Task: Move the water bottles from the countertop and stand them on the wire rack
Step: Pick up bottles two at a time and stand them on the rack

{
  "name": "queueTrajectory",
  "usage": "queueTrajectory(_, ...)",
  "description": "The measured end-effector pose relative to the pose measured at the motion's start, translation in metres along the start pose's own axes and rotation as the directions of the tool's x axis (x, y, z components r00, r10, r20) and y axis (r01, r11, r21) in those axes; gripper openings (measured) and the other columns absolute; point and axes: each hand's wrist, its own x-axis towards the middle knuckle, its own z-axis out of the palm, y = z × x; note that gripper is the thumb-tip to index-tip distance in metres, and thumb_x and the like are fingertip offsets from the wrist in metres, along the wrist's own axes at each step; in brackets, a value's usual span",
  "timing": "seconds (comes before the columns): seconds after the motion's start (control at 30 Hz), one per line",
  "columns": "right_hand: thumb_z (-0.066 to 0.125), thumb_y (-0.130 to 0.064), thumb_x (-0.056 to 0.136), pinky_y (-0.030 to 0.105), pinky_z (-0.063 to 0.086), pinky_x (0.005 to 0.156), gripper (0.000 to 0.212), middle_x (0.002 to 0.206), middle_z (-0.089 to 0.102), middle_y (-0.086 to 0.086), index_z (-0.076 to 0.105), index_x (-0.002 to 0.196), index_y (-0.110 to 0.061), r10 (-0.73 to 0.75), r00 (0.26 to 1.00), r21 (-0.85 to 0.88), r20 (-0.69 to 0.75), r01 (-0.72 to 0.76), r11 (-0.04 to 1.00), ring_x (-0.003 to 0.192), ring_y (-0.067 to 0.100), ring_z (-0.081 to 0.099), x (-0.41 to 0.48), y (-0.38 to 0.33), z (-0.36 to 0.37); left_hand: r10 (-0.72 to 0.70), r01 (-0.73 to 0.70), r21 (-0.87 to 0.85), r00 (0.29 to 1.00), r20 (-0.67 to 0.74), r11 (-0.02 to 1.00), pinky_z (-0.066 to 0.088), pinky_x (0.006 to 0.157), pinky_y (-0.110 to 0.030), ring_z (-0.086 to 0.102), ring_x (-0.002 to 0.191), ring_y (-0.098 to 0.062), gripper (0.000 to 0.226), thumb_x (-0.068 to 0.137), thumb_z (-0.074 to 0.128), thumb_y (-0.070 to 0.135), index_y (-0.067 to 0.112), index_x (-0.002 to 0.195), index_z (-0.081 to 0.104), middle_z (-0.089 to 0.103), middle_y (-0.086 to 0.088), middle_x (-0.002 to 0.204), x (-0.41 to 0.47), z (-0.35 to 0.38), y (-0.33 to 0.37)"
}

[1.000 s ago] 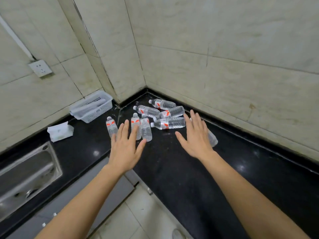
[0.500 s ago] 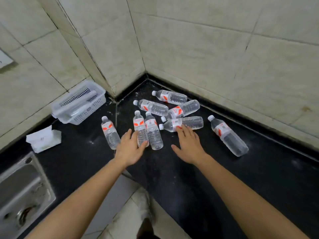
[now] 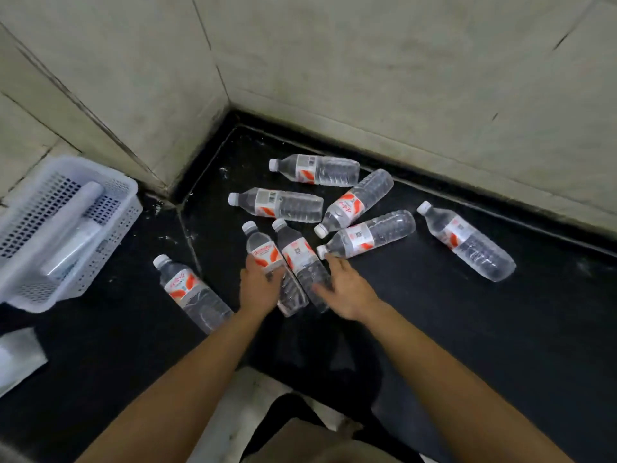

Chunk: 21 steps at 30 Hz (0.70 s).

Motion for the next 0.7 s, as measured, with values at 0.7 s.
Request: queueTrajectory(0.7, 0.037, -0.049, 0.107, 0.040, 0.024, 0.123, 0.072, 0.163, 0.025, 0.016, 0.006, 0.164, -0.017, 0.130, 0.991, 0.067, -0.045, -0.126, 0.990, 0.151, 0.031, 0.026, -0.085, 0.081, 0.042, 0.017, 0.062, -0.361, 0.977, 0.212, 0.931, 0.058, 0.096, -0.048, 0.070, 0.105, -0.018, 0.058, 0.081, 0.084, 0.027, 0.021, 0.133, 0.058, 0.071, 0.000, 0.118, -0.066, 0.033, -0.029)
